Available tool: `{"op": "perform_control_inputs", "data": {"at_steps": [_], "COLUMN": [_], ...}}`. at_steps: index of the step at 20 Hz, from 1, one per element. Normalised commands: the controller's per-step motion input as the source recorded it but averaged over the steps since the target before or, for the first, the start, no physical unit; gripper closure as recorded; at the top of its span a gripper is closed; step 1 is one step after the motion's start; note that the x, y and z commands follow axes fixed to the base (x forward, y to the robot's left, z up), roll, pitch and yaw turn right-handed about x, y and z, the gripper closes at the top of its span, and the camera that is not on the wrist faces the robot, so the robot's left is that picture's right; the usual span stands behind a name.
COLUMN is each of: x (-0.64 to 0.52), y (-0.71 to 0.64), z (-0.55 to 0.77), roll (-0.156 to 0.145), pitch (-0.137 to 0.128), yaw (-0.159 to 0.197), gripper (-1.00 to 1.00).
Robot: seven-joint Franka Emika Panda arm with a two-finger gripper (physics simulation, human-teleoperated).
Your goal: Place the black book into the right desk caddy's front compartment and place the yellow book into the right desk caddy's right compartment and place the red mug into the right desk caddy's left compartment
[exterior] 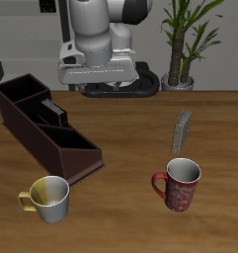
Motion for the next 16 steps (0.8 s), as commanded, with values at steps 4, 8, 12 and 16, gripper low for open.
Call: {"op": "perform_control_inputs", "data": {"at_steps": [4,8,12,16], "x": [0.03,-0.09,-0.06,-0.28], "y": [0.4,0.53,0.28,0.58], "z": [-0.13,-0.15,-0.02,-0.22], "roll": [0.061,0.066,-0.054,0.045], "pitch": [0.019,-0.005,-0.039,-0.033], "yaw": [-0.094,-0.001,-0.119,-0.041], "gripper": [-1.0,-1.0,-1.0,-1.0]}}
